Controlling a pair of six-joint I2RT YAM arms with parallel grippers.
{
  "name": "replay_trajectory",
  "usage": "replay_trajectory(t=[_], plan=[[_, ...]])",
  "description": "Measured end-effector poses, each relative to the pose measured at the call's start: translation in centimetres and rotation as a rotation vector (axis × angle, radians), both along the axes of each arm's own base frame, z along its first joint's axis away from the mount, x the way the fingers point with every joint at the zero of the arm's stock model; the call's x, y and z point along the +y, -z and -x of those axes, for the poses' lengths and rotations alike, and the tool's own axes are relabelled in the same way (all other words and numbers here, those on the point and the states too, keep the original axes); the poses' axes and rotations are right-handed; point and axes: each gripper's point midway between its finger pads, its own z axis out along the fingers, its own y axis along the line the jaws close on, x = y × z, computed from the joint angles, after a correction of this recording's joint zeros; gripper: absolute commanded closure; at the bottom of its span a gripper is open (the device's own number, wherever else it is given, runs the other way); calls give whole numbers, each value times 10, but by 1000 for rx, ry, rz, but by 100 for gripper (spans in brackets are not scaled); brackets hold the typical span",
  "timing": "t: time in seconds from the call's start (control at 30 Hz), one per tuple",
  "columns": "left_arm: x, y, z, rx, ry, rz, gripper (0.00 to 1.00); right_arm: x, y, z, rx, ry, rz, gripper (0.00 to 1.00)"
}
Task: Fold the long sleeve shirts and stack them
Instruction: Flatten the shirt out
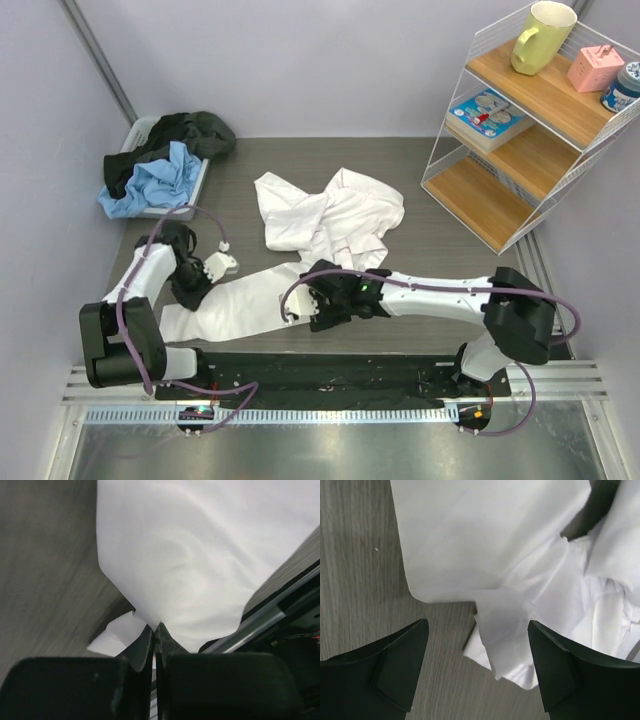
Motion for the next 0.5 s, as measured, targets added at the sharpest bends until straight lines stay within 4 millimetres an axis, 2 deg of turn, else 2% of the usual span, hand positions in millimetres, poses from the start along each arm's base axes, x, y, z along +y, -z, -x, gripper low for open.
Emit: replay_trajectory(t=[0.07,0.1,0.17,0.23,0.37,0.5], plan=[[-10,-20,-18,-46,-25,59,100,-5,-13,-4,4,28,-22,11],[-15,-31,-27,-73,-42,91,100,-3,-21,-6,10,39,-44,1],[-27,-55,-47,-124,-72,160,100,7,-37,-12,23,66,-97,0],[-36,-69,-60,-145,-109,217,100,23,-48,-13,45,72,-150,0],[-56,-82,-71,-95,-195,333,100,64,-59,-12,116,114,-265,0],[-69,-86,-73,-44,-285,407,100,91,-47,-13,192,199,-364,0]])
